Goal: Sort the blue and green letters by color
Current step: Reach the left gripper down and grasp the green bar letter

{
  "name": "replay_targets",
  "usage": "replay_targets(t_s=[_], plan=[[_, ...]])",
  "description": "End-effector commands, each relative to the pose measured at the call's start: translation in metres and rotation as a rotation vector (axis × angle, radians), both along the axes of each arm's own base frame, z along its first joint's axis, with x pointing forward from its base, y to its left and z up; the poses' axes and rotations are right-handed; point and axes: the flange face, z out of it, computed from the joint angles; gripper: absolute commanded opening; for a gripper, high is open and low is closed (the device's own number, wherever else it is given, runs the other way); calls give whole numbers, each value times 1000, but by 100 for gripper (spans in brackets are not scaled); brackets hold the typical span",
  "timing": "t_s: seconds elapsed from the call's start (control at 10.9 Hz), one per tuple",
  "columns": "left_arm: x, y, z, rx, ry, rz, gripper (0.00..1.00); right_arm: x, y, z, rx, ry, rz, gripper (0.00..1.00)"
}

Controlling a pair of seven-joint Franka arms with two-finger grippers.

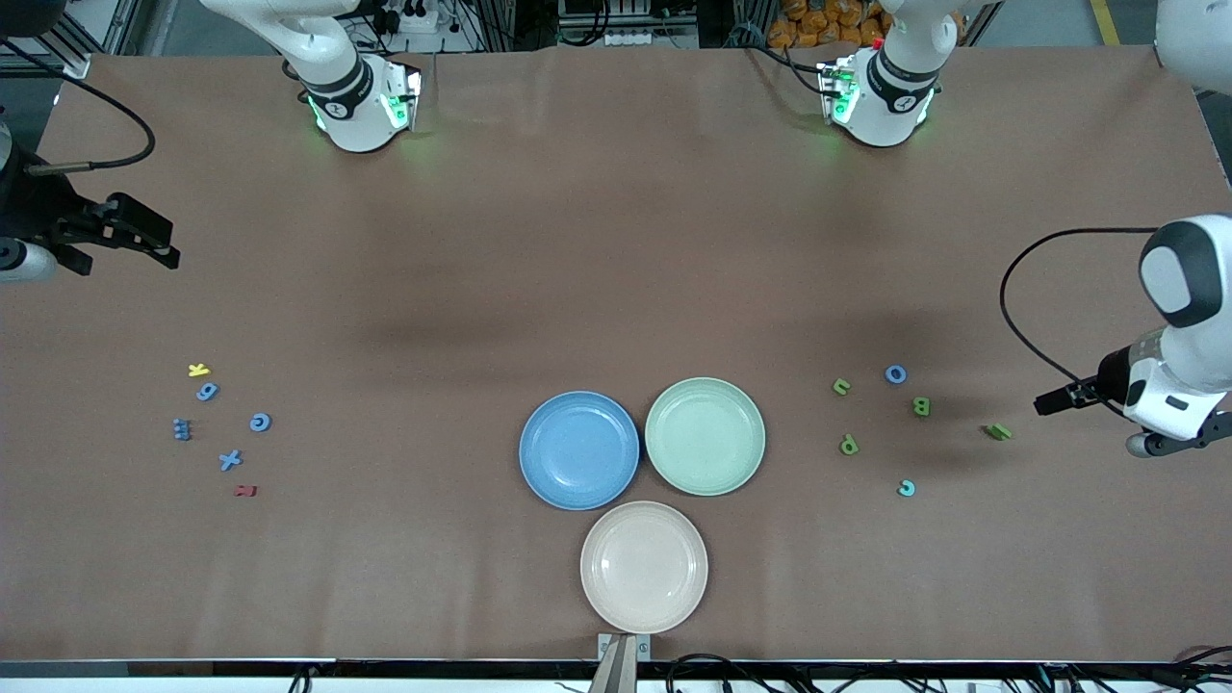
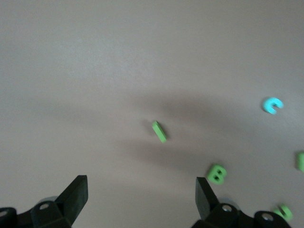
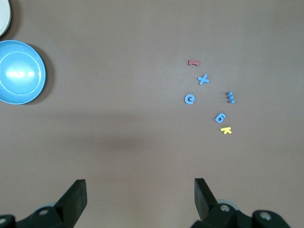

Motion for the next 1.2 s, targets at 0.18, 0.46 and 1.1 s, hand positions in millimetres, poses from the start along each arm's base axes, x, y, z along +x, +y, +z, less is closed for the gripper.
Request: replay_targets(t_s=[0.18,0.46,1.1], plan=[[-2,-3,-97,10,-13,225,100,3,-2,-1,12,-7,-5,100],[1,-5,-123,9,-18,272,100,4,-4,1,12,-13,-6,100],[11,-11,-139,4,-43,282,100,6,-1,-5,12,-5,-2,100]])
